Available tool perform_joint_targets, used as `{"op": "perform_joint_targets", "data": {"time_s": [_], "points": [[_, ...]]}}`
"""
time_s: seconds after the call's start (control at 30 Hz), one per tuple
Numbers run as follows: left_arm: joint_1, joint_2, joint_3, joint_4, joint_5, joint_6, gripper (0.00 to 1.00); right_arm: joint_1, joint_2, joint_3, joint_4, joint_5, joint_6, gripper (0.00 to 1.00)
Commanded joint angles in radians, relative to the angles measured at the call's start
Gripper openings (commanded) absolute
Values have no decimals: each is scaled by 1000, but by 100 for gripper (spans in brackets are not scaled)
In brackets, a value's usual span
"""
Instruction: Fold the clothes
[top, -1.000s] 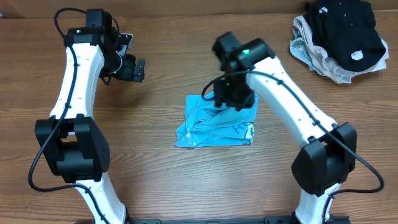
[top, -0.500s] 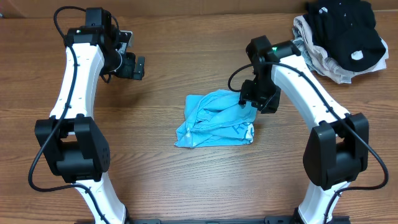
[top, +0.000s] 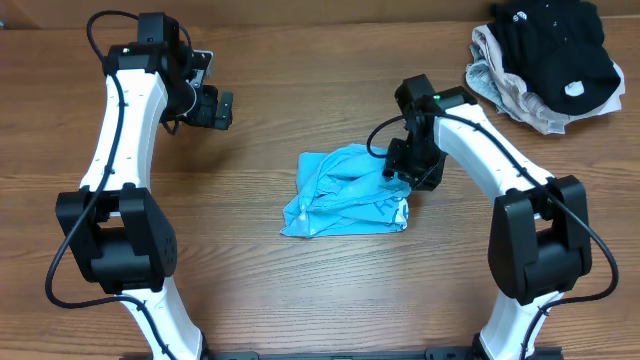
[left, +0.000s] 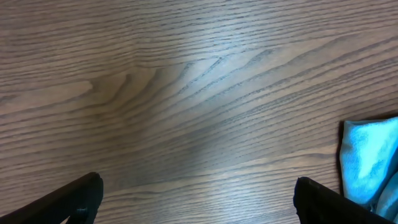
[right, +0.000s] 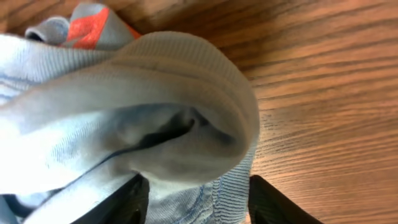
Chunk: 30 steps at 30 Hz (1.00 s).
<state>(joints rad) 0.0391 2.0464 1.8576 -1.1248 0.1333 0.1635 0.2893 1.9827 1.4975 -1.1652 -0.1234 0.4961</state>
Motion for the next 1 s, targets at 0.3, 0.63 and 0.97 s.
{"op": "perform_joint_targets", "data": {"time_s": [0.3, 0.63, 0.97], "points": [[-6, -6, -5, 6, -9, -3, 100, 9, -29, -5, 76, -43, -85, 4], [-6, -6, -5, 14, -10, -3, 100, 11, -72, 31, 113, -167, -172, 4], [-6, -6, -5, 36, -10, -14, 100, 185, -101, 160, 220, -219, -208, 4]]}}
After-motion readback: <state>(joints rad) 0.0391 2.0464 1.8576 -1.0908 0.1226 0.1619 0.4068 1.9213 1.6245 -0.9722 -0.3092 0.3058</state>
